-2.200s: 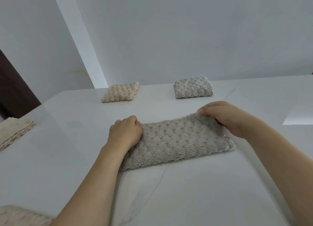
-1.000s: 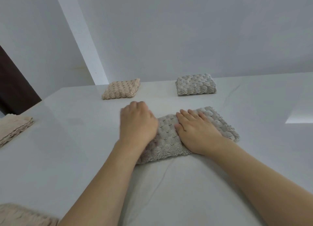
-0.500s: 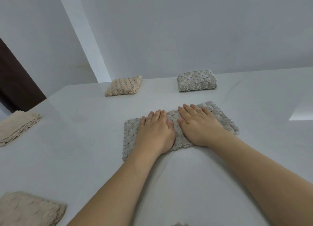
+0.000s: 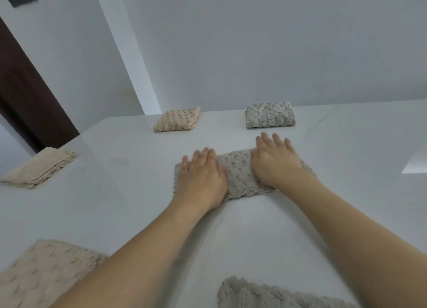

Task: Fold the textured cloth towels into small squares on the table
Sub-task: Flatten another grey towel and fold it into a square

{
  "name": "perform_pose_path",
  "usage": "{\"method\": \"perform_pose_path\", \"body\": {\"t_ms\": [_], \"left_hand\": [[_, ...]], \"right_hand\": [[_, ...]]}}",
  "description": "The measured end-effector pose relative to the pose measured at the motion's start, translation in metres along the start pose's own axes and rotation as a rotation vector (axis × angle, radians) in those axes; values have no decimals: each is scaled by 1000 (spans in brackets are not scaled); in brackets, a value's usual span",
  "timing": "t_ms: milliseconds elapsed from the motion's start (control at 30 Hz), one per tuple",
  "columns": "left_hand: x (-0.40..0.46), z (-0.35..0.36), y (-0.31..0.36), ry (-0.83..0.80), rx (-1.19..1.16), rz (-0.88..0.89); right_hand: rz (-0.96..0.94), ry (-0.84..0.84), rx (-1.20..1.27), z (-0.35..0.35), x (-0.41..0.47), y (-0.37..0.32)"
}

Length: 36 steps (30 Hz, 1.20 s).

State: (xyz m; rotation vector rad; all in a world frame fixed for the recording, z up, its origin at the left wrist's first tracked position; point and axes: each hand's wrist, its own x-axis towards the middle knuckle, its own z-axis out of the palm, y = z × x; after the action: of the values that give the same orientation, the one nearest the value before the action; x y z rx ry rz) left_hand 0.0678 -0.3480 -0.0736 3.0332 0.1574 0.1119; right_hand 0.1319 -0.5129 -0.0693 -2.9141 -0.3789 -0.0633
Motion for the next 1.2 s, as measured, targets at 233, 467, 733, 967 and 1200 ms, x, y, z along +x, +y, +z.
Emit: {"method": "perform_pose_path", "body": {"t_ms": [233, 467, 733, 967, 1200], "left_hand": [[-2, 9, -9, -94, 5, 81], [-21, -6, -36, -175, 51, 26], [-74, -24, -31, 38, 516, 273], [-78, -47, 28, -173, 774, 428], [-98, -53, 13, -156, 302, 665]], "right_hand": [[-69, -66, -5, 15, 1, 9], [75, -74, 22, 11, 8, 24], [70, 183, -94, -16, -10, -12], [-169, 8, 76, -4, -10, -7], [-337, 146, 249, 2, 6, 13]]}}
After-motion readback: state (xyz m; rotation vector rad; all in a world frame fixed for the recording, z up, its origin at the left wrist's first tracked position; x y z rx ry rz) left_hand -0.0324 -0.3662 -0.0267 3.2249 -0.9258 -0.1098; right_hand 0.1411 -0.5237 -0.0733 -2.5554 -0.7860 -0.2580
